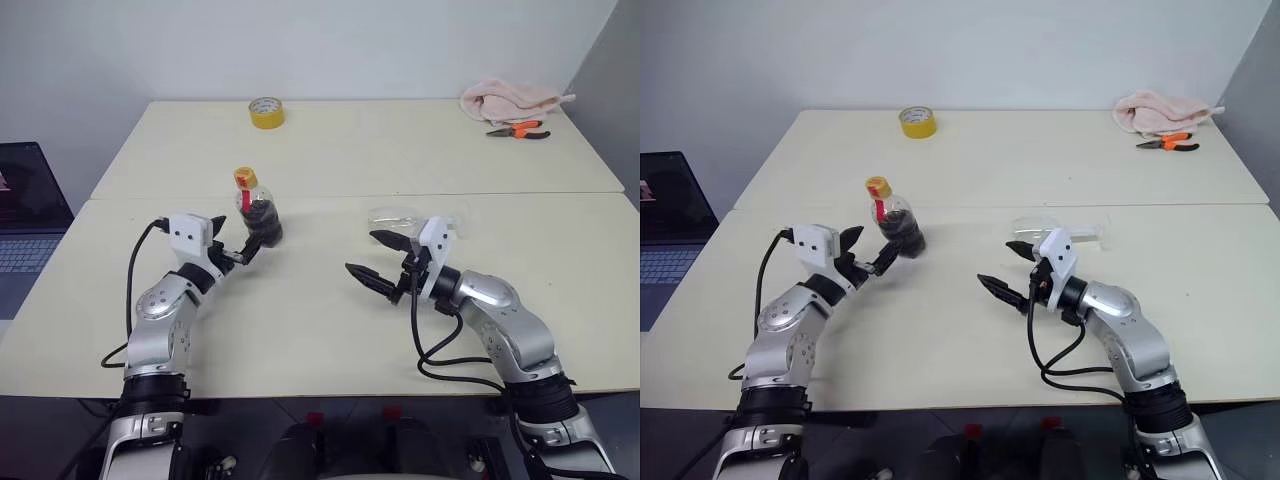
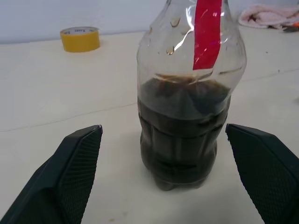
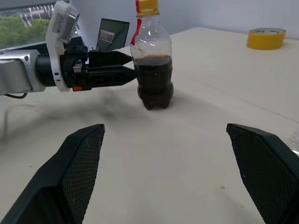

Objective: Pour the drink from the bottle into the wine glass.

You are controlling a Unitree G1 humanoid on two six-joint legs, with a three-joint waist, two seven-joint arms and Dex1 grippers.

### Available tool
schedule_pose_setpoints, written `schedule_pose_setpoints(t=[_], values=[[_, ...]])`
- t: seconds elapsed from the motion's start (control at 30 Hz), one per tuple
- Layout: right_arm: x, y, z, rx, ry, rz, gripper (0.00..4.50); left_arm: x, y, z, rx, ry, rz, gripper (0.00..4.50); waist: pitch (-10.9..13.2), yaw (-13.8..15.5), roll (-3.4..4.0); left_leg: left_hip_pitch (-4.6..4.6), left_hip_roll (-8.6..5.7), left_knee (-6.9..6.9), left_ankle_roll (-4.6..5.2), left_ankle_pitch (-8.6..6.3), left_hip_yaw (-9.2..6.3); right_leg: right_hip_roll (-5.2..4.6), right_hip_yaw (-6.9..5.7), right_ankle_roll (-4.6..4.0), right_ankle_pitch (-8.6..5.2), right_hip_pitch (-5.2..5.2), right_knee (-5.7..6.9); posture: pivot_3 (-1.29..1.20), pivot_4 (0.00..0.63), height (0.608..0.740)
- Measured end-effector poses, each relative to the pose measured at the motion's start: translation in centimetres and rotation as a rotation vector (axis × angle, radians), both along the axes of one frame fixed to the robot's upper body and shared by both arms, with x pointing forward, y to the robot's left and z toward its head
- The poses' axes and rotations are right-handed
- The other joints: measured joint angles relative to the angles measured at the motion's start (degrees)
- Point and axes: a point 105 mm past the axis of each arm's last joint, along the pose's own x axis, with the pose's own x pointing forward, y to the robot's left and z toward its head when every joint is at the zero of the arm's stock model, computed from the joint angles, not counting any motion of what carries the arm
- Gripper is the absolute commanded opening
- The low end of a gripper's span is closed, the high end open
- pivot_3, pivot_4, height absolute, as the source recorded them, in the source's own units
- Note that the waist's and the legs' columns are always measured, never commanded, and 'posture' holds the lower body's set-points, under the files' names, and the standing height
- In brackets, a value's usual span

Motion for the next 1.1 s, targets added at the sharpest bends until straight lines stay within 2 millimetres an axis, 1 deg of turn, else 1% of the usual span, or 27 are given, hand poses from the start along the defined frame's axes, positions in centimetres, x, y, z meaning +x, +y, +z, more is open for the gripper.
schedule_pose_setpoints(t=[0.13, 0.33, 0.53, 0.7, 0.97, 1.03, 1.1], values=[[-0.1, 0.1, -0.1, -0.007, 0.005, 0.01, 4.48, 0.6, 0.0, -0.2, 0.0, 0.002, 0.001, 4.5, 0.1, 0.0, -0.12, 0.0, 0.0, 0.03, 0.0, 0.0, 0.0, 0.0, 0.0, 0.0, 0.0, -0.01, 0.03, 0.0, 0.15, 0.74], [0.0, 0.5, 0.2, -0.013, 0.002, 0.017, 4.48, 1.4, -1.2, 0.3, -0.018, -0.021, -0.032, 4.5, 0.1, 0.0, -0.21, -0.02, -0.01, 0.04, 0.0, 0.0, -0.01, -0.01, -0.01, 0.0, 0.0, -0.02, 0.04, 0.0, 0.15, 0.74], [-0.1, 0.7, 0.0, -0.018, 0.008, 0.023, 4.48, 1.9, -1.3, 0.3, -0.024, -0.015, -0.041, 4.5, 0.1, -0.1, -0.24, -0.04, -0.01, 0.05, 0.0, 0.0, 0.01, -0.01, 0.01, 0.0, 0.0, -0.09, 0.13, 0.0, 0.15, 0.74], [-0.1, 0.7, 0.0, -0.019, 0.008, 0.023, 4.48, 2.7, -1.7, 0.4, -0.022, -0.012, -0.058, 4.5, 0.2, -0.1, -0.32, -0.05, -0.03, 0.1, 0.0, 0.0, 0.02, -0.03, 0.01, 0.0, 0.0, -0.16, 0.32, 0.0, 0.15, 0.74], [0.0, 0.7, -0.1, -0.024, 0.005, 0.016, 4.48, 3.9, -3.2, 1.3, -0.019, -0.046, -0.127, 4.5, 0.2, -0.1, -0.41, -0.07, -0.04, 0.11, 0.0, 0.0, 0.04, -0.04, 0.01, 0.0, 0.0, -0.19, 0.38, 0.0, 0.15, 0.74], [0.0, 0.7, -0.1, -0.025, 0.005, 0.013, 4.48, 4.1, -3.6, 1.3, -0.021, -0.048, -0.144, 4.5, 0.2, -0.1, -0.43, -0.07, -0.05, 0.12, 0.0, 0.0, 0.06, -0.05, 0.02, 0.0, 0.0, -0.2, 0.38, 0.0, 0.15, 0.74], [0.0, 0.7, -0.1, -0.025, 0.005, 0.012, 4.48, 4.2, -3.7, 1.3, -0.019, -0.051, -0.143, 4.5, 0.3, -0.1, -0.47, -0.06, -0.04, 0.12, 0.0, 0.0, 0.05, -0.04, 0.01, 0.0, 0.0, -0.21, 0.41, 0.0, 0.15, 0.74]])
